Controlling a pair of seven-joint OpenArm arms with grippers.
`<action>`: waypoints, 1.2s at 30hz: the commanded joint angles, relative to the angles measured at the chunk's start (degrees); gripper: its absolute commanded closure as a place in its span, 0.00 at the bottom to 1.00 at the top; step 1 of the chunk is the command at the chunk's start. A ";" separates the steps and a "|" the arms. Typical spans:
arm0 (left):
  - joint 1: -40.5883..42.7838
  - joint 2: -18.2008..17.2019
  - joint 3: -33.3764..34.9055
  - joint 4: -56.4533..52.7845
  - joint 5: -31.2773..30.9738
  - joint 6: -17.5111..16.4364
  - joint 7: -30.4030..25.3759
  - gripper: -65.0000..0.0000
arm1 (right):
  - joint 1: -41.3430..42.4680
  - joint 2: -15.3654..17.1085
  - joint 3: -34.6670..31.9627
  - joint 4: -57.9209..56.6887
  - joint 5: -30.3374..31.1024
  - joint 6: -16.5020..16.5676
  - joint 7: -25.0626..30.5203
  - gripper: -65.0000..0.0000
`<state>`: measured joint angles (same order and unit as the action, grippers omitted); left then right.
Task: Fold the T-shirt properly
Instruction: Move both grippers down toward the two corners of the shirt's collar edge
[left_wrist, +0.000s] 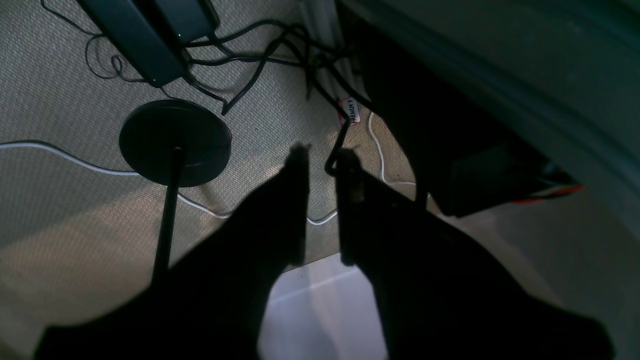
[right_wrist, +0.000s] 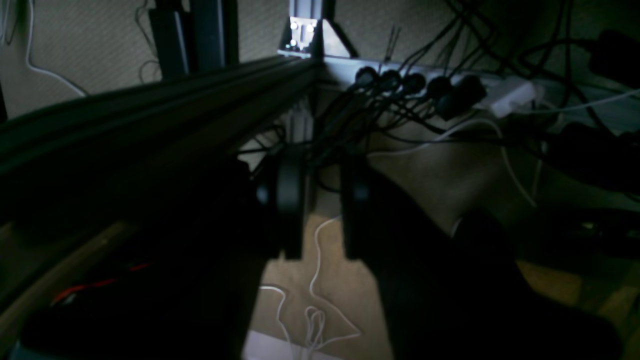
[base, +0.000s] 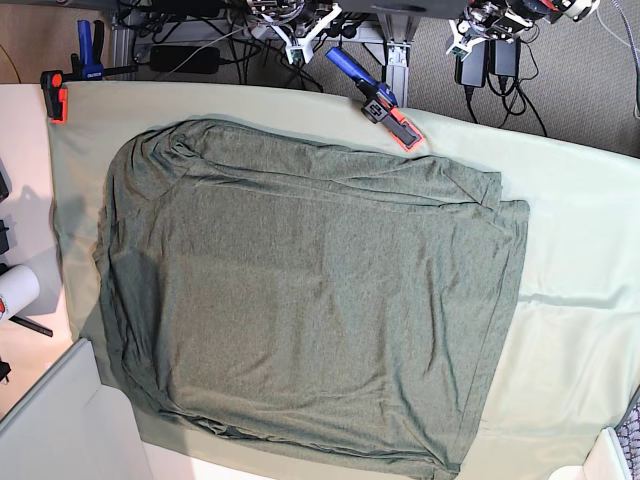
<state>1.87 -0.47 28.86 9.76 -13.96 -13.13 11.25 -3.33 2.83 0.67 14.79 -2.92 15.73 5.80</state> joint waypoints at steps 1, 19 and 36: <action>-0.11 0.31 -0.07 0.31 0.59 -1.22 -0.85 0.85 | -0.17 0.15 0.07 0.39 -0.26 0.33 0.70 0.82; 0.33 0.28 -0.07 0.31 9.09 -0.98 -4.85 0.85 | -0.52 0.68 0.07 2.03 -0.33 0.57 0.66 0.82; 16.63 -8.35 -0.11 24.83 12.94 0.46 -4.63 0.85 | -19.30 6.29 0.07 21.97 -0.07 3.06 0.61 0.82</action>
<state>18.20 -8.86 28.80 34.35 -0.95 -12.43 7.18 -22.24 8.60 0.67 36.45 -3.09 17.89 5.69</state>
